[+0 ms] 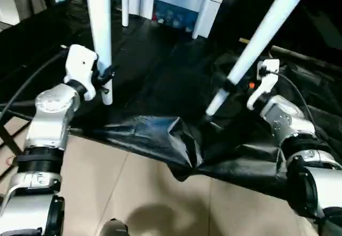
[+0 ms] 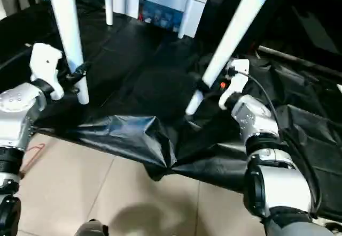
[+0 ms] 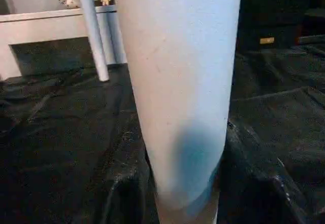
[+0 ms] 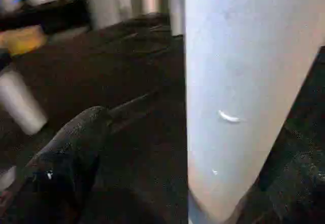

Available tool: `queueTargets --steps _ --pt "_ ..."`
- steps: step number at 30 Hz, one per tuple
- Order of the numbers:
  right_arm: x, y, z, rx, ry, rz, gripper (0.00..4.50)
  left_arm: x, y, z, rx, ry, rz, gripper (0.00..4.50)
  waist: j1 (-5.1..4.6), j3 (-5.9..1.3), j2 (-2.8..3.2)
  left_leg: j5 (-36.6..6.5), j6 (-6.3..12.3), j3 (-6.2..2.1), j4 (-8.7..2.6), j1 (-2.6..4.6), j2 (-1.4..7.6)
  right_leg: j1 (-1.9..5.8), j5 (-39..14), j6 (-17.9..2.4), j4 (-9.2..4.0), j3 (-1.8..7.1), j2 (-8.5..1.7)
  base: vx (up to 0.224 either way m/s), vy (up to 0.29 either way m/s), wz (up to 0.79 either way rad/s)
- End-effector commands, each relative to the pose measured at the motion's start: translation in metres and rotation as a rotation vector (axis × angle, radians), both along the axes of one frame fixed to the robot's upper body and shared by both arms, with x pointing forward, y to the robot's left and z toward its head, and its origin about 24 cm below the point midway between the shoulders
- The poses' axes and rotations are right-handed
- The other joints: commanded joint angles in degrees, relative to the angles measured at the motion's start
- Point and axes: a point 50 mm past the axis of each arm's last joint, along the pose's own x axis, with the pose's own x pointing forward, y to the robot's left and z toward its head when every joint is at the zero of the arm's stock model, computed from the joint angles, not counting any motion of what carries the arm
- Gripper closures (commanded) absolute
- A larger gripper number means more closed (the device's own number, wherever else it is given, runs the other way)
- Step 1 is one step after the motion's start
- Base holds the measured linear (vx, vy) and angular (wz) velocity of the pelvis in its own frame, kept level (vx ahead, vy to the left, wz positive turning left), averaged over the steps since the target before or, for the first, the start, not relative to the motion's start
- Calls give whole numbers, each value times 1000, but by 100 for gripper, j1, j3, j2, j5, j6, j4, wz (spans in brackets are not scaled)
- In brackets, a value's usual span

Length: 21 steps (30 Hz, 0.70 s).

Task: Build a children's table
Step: Flip table

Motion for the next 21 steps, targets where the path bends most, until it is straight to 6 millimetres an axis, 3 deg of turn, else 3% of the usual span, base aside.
queueTargets --steps 1,4,5,6,7,8,12,13,17,18,19,21 --pt "-10 31 -6 -20 7 213 0 3 -25 -15 126 54 -106 291 -29 -388 168 -1227 -342 -166 -432 275 322 153 -479 -1003 -407 268 -480 0 0 0" --pt "-18 33 -11 -22 -6 224 0 5 -24 -18 153 63 -99 291 -19 -376 195 -1674 -506 -180 -456 311 325 116 -1036 -953 -475 274 -502 0 0 0" --pt "-21 33 -12 -21 -11 224 0 5 -24 -18 166 66 -96 291 -14 -369 179 -1855 -571 -194 -469 328 342 87 -1159 -899 -481 280 -521 0 0 0" --pt "-23 34 -13 -23 -13 222 0 6 -23 -19 171 68 -97 291 -14 -378 169 -1917 -597 -212 -480 308 339 114 -1251 -875 -487 273 -528 0 0 0" --pt "-27 35 -14 -29 -22 211 0 6 -23 -20 183 73 -101 291 -11 -380 172 -2124 -669 -221 -482 338 342 77 -1488 -828 -514 268 -532 0 0 0" --pt "-29 35 -15 -34 -29 199 0 6 -23 -20 192 76 -102 291 3 -377 197 -2151 -680 -224 -485 342 342 67 -1496 -808 -523 276 -539 0 0 0" --pt "-35 37 -15 -31 -43 107 0 7 -15 -25 256 100 -86 291 -4 -370 180 -2407 -752 -253 -504 340 341 39 -1818 -735 -557 275 -557 0 0 0" --pt "-35 37 -15 -31 -43 107 0 7 -15 -25 256 100 -86 256 -7 -370 183 -2463 -777 -255 -499 354 345 19 -1836 -740 -555 276 -557 0 0 0" --pt "-33 37 -15 -14 -43 -1 0 4 -4 -26 341 117 -58 216 -56 -351 190 -2799 -856 -291 -526 357 343 -11 -2186 -680 -587 277 -570 0 0 0" --pt "-31 36 -14 -7 -47 -58 0 2 2 -24 359 110 -38 199 -47 -351 241 -2886 -879 -295 -524 385 347 -33 -2204 -679 -591 284 -572 0 0 0" --pt "-31 36 -14 -7 -47 -58 0 2 2 -24 359 110 -38 199 -57 -354 217 -2876 -881 -291 -527 379 348 -26 -2155 -688 -587 284 -568 0 0 0" --pt "-31 32 -10 2 -50 -126 0 -5 13 -21 346 104 -12 179 -67 -356 250 -2814 -903 -301 -550 345 354 2 -1922 -763 -540 275 -556 0 0 0"
